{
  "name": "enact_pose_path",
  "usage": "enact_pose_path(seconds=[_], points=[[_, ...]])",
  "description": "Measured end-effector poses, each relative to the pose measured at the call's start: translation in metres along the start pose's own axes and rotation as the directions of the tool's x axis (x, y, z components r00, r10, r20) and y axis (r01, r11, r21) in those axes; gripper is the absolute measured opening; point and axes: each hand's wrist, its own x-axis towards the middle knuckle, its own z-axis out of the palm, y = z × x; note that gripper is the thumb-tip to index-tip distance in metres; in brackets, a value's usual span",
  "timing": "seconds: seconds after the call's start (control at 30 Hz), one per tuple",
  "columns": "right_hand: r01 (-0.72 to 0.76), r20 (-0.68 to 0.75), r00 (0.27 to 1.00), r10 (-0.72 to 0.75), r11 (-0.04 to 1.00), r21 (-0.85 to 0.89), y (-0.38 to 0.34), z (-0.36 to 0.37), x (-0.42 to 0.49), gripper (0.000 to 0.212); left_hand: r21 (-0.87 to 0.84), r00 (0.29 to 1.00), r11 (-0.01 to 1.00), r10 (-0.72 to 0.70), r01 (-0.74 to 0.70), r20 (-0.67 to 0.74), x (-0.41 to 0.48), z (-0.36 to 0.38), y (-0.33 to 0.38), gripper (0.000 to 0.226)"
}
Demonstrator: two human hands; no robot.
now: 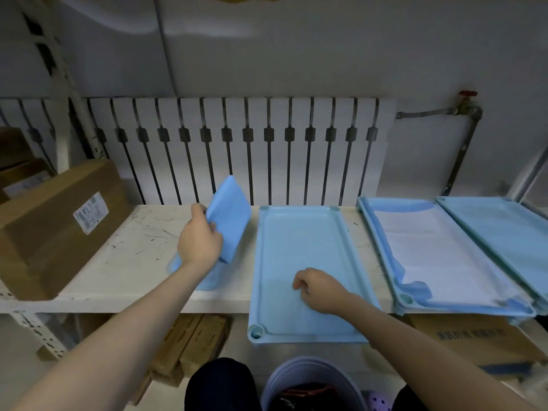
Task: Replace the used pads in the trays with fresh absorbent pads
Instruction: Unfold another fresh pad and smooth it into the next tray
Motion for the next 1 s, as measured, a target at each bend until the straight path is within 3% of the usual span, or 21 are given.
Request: enact_pose_path(seconds=[0.07,0.17,0.23,0.3,0.37,0.4,0.43,0.5,0.53,0.6,0.67,0.73,0.8,0.83,0.87,0.93,1.0], points=[[-0.003,-0.095,0.995,0.019,0.985,0.173,-0.006,-0.005,-0.002,0.03,-0.288,0.996,0.955,-0.052,0.071,0.072,-0.007,0.002,0.016,0.021],[-0.038,-0.194,0.97,0.147,0.879,0.476,-0.025,-0.02,-0.006,0.022,-0.66,0.919,0.655,-0.15,0.368,0.364,-0.021,0.004,0.041,0.018],[-0.041,-0.169,0.96,0.224,0.709,0.704,-0.039,-0.035,-0.012,0.017,-0.69,0.788,0.412,-0.131,0.595,0.601,-0.032,0.005,0.052,0.015],[-0.059,-0.052,0.97,0.239,0.435,0.899,-0.048,-0.05,-0.021,0.028,-0.632,0.658,0.226,-0.057,0.741,0.751,-0.045,0.005,0.06,0.016],[-0.049,0.006,0.975,0.222,0.191,0.98,-0.047,-0.058,-0.027,0.038,-0.546,0.555,0.142,-0.025,0.825,0.832,-0.059,0.007,0.065,0.016],[-0.027,-0.002,0.976,0.219,0.132,0.991,-0.044,-0.059,-0.028,0.041,-0.503,0.512,0.155,-0.023,0.85,0.859,-0.065,0.008,0.068,0.016],[-0.012,-0.018,0.972,0.235,0.126,0.992,-0.043,-0.059,-0.031,0.043,-0.46,0.481,0.235,-0.039,0.856,0.876,-0.071,0.011,0.07,0.016],[0.015,-0.079,0.959,0.272,0.232,0.973,-0.043,-0.06,-0.036,0.043,-0.371,0.485,0.524,-0.095,0.767,0.869,-0.081,0.013,0.074,0.01],[0.018,-0.112,0.951,0.287,0.311,0.95,-0.044,-0.059,-0.039,0.042,-0.337,0.524,0.643,-0.118,0.687,0.844,-0.084,0.013,0.077,0.003],[0.007,-0.176,0.929,0.325,0.46,0.888,-0.044,-0.059,-0.043,0.028,-0.338,0.631,0.766,-0.111,0.547,0.768,-0.085,0.015,0.079,0.017],[-0.011,-0.213,0.912,0.351,0.541,0.841,-0.046,-0.057,-0.046,0.012,-0.416,0.674,0.734,-0.075,0.536,0.735,-0.086,0.014,0.081,0.025],[-0.023,-0.25,0.896,0.368,0.599,0.8,-0.048,-0.057,-0.049,0.004,-0.491,0.607,0.541,-0.047,0.683,0.793,-0.085,0.01,0.083,0.018],[-0.021,-0.306,0.866,0.395,0.641,0.768,-0.047,-0.06,-0.051,0.012,-0.512,0.533,0.343,0.037,0.787,0.845,-0.083,0.006,0.082,0.035],[-0.015,-0.339,0.849,0.405,0.661,0.751,-0.046,-0.063,-0.052,0.012,-0.512,0.511,0.303,0.088,0.804,0.855,-0.081,0.004,0.081,0.046],[-0.013,-0.367,0.839,0.401,0.69,0.724,-0.047,-0.066,-0.055,0.011,-0.522,0.504,0.3,0.141,0.799,0.852,-0.081,0.004,0.081,0.051],[-0.011,-0.406,0.839,0.361,0.759,0.651,-0.047,-0.071,-0.056,0.014,-0.565,0.521,0.397,0.224,0.723,0.824,-0.087,0.005,0.085,0.044],[0.004,-0.412,0.846,0.338,0.769,0.639,-0.043,-0.077,-0.057,0.019,-0.591,0.59,0.478,0.173,0.649,0.788,-0.089,0.008,0.089,0.036]])
